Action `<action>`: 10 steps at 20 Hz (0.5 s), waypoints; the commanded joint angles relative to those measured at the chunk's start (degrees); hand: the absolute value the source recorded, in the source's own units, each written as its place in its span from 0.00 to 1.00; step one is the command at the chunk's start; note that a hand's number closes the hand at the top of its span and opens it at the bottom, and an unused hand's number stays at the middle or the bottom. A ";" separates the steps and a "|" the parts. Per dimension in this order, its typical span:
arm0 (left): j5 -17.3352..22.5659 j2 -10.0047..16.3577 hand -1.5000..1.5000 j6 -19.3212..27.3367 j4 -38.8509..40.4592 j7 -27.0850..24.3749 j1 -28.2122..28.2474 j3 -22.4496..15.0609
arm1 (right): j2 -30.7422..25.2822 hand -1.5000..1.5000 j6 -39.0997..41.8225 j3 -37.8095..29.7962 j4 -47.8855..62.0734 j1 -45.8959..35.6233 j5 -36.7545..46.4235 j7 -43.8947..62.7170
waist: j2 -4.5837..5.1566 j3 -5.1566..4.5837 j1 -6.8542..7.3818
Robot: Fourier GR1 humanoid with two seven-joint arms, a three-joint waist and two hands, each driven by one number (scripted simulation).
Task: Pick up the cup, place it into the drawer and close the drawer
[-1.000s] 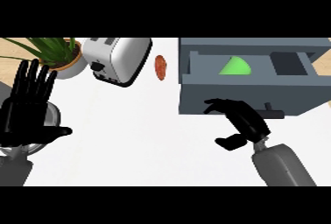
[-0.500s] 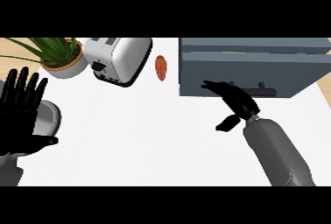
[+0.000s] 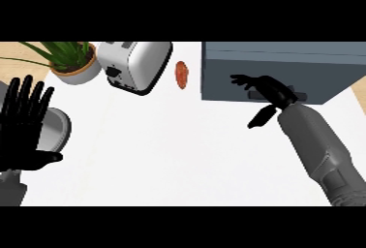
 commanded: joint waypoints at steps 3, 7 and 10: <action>0.59 -0.10 0.00 -0.96 -0.09 2.09 -1.26 0.20 | -3.34 0.00 -1.36 -2.46 10.58 -6.36 1.01 0.39 | 1.68 0.41 1.41; -1.62 -1.09 0.00 0.01 -1.46 0.67 -0.06 -0.77 | -5.63 0.00 0.76 -3.86 12.52 -8.97 0.07 0.10 | 1.81 0.42 2.08; -2.17 -0.34 0.00 -0.96 0.49 0.28 -1.88 -0.15 | -6.37 0.00 1.03 -4.33 13.23 -9.89 -0.19 -0.06 | 2.29 0.41 2.31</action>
